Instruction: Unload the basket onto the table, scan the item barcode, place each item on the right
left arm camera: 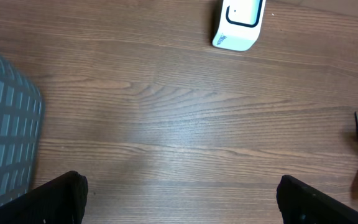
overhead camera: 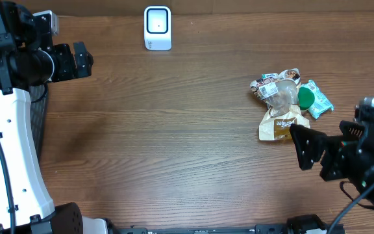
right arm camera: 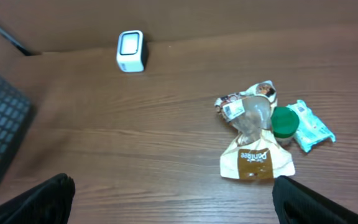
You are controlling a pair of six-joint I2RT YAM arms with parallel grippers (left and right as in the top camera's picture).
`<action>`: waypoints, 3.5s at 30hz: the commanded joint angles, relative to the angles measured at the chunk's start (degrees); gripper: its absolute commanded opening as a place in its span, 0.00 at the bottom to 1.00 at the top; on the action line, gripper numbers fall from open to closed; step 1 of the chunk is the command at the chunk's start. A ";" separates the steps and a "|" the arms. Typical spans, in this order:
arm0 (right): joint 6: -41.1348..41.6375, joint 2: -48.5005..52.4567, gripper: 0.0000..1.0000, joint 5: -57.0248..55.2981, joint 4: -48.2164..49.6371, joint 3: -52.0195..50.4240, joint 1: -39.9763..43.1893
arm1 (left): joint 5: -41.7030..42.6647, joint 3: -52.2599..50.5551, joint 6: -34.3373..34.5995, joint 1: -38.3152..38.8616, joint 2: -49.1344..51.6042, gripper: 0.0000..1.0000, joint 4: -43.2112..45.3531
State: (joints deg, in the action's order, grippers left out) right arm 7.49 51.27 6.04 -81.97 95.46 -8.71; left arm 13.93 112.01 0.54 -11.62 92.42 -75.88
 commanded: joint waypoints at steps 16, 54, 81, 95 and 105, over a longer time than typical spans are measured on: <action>-0.07 -35.60 1.00 -1.92 71.93 -74.69 0.11 | 0.48 0.44 0.76 0.35 0.11 1.00 0.02; 0.13 -51.10 1.00 -1.05 77.64 -95.01 0.07 | 0.48 0.44 0.76 0.35 0.11 1.00 0.02; 0.13 -51.10 1.00 -1.07 77.64 -95.01 0.07 | 0.48 0.22 0.76 0.42 -2.43 0.99 0.02; 0.13 -51.10 1.00 -1.05 77.64 -95.01 0.07 | -2.51 -39.58 0.76 4.92 -32.00 0.99 27.45; 0.13 -51.10 1.00 -1.05 77.64 -95.01 0.07 | -1.55 -85.90 0.76 5.03 -64.04 1.00 68.37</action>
State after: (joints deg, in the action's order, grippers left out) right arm 7.49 0.78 4.67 -4.56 1.06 -8.71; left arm 11.94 35.57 1.17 -6.83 35.86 -12.69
